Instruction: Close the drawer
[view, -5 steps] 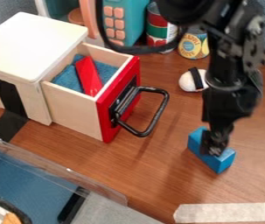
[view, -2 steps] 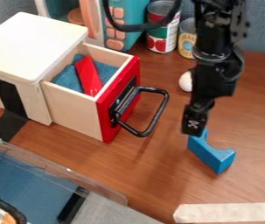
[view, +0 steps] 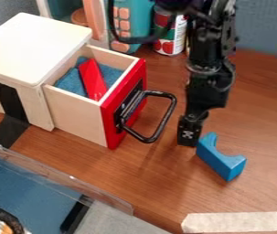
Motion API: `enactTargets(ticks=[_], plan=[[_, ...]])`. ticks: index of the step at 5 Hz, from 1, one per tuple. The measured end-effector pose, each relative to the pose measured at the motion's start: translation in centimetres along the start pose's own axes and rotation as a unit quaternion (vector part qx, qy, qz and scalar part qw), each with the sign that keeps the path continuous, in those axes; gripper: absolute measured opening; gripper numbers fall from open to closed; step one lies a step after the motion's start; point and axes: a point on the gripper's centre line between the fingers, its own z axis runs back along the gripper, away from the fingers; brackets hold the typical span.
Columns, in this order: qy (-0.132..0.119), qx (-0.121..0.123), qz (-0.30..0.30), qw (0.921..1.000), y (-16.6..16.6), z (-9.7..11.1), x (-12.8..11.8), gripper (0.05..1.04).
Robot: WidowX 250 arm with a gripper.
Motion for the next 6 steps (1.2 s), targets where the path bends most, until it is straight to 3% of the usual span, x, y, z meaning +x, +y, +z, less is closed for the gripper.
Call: enactTargets(ticks=[2,6], plan=[[0.008,-0.012,0.04,0.9991,0.7,-1.1,-1.7,1.0],[0.037,-0.025,0.134,0.99,2.1,-0.2,-6.8,1.0]])
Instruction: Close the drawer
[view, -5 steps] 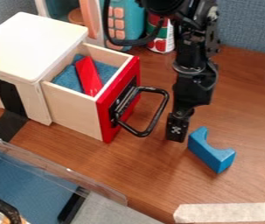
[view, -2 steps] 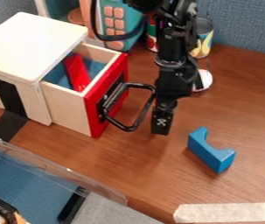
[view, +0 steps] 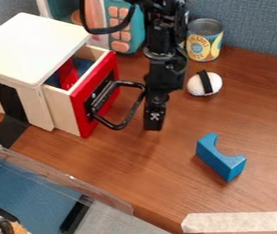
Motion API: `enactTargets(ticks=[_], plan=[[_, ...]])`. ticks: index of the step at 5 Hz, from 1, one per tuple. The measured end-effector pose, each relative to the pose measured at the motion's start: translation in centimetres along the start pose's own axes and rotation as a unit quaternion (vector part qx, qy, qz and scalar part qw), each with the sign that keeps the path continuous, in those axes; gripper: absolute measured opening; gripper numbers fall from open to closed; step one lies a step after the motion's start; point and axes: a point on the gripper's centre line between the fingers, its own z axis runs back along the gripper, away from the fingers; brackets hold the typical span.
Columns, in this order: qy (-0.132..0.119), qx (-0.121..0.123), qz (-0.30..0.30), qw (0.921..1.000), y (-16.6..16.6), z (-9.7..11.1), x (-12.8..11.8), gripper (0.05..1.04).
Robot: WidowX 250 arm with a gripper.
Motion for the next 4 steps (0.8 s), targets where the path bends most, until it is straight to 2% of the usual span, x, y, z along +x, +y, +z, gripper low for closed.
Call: enactTargets(ticks=[1,2,3,4], plan=[[0.018,0.002,0.021,0.9996,0.6,0.4,-1.0,1.0],[0.06,0.001,0.061,0.9963,1.1,0.4,-2.4,1.0],[0.109,-0.014,0.107,0.9882,1.4,0.3,-3.8,1.0],[0.156,-0.029,0.159,0.9744,1.4,0.2,-4.7,1.0]])
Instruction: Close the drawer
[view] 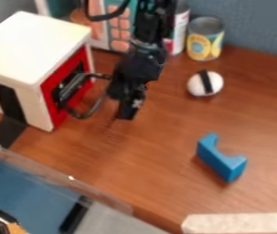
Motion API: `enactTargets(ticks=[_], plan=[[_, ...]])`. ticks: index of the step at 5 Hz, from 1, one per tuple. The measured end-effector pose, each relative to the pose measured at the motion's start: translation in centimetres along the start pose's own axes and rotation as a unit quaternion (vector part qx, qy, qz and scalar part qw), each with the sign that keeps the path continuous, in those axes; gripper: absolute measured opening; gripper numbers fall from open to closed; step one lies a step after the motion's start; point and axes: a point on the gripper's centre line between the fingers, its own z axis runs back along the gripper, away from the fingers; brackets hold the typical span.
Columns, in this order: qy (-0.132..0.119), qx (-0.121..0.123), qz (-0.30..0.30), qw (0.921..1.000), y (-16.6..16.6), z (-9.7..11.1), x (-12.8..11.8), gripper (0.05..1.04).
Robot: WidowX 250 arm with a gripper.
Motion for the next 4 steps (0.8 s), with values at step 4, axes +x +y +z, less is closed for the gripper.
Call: enactTargets(ticks=[4], plan=[[-0.152,0.02,-0.117,0.9813,-5.6,3.1,6.3,1.0]])
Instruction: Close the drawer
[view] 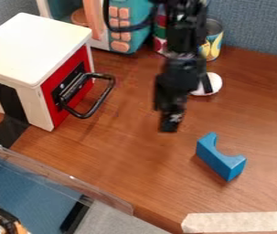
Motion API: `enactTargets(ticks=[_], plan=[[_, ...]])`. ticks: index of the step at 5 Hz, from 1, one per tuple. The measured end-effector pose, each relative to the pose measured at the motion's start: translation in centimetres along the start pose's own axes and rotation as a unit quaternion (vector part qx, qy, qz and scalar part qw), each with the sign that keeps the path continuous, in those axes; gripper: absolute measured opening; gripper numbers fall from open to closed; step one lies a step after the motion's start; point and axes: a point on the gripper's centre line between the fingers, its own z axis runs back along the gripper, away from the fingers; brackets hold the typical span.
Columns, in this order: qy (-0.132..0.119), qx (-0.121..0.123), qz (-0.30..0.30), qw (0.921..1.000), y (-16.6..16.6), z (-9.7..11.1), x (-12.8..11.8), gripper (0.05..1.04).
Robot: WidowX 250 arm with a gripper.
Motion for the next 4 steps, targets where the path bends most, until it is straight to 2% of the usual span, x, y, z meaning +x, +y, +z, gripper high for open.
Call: enactTargets(ticks=[1,2,3,4], plan=[[-0.023,0.028,0.023,0.9991,-1.1,1.2,1.3,1.0],[-0.041,0.099,0.129,0.9859,-1.9,2.9,1.3,1.0],[-0.048,0.154,0.251,0.9545,-1.7,4.1,-0.1,1.0],[-0.069,0.173,0.315,0.9306,-1.9,6.4,-1.0,1.0]])
